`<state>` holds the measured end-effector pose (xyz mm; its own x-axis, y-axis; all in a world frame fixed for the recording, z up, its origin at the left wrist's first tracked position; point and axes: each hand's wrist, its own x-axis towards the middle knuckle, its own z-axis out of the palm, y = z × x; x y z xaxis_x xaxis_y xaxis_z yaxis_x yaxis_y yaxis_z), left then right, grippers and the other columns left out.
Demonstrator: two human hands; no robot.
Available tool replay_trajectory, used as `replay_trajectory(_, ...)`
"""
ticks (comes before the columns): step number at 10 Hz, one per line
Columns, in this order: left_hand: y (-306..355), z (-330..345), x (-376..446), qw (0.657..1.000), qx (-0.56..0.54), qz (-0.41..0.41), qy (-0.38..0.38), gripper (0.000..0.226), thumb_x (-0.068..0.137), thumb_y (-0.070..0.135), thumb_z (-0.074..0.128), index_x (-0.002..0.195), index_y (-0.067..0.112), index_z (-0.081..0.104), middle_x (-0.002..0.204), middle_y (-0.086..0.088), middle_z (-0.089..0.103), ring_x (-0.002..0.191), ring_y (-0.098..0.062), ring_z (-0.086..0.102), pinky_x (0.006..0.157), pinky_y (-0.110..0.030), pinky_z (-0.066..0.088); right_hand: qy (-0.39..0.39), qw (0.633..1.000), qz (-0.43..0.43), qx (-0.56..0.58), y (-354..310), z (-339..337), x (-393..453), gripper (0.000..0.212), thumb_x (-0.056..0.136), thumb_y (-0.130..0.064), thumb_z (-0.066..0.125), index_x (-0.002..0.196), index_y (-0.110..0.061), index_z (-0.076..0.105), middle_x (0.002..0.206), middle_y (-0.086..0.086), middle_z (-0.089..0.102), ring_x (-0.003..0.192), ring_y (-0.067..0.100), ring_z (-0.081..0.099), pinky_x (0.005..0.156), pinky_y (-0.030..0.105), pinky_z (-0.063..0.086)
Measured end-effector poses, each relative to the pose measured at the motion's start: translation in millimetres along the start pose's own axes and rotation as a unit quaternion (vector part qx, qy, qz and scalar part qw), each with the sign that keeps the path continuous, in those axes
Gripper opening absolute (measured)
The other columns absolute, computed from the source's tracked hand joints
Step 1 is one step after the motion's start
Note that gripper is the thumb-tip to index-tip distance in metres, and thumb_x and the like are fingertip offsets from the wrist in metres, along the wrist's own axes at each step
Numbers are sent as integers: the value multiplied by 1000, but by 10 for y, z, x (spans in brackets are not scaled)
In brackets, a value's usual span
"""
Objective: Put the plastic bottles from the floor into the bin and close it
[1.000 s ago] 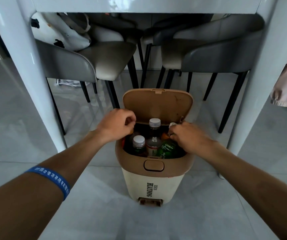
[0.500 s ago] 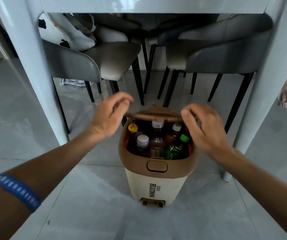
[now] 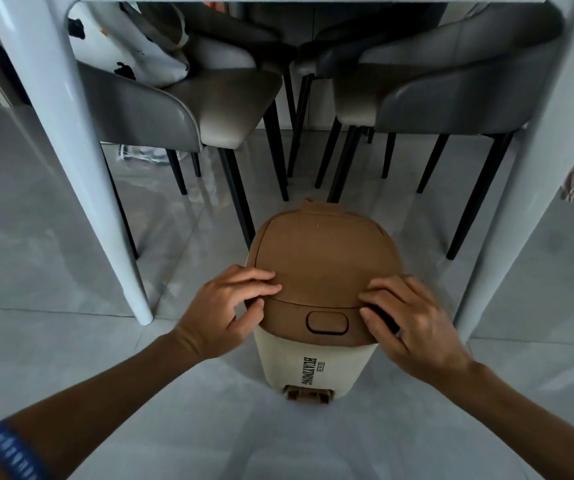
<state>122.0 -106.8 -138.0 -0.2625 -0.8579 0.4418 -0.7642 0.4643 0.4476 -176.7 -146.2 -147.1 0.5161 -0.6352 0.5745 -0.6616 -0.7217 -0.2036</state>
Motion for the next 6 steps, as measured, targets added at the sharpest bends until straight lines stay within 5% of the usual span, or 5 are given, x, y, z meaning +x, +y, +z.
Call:
replay_trajectory(3, -29, -35, 9, 1000, 8, -3, -4, 33, 88, 30, 55, 114, 15, 69, 122, 3, 62, 111, -15, 55, 91, -34, 48, -45, 999, 10, -12, -92, -77, -33, 39, 97, -40, 47, 112, -10, 67, 116, 5, 64, 101, 22, 59, 84, 39, 52)
replay_trajectory(6, 61, -98, 69, 998, -25, -27, 50, 32, 89, 32, 54, 111, 14, 68, 119, -1, 62, 115, -15, 54, 97, -38, 45, 10, 1000, 4, 16, -246, -188, 139, 37, 97, -38, 47, 115, -10, 64, 123, 8, 63, 106, 23, 58, 88, 44, 50)
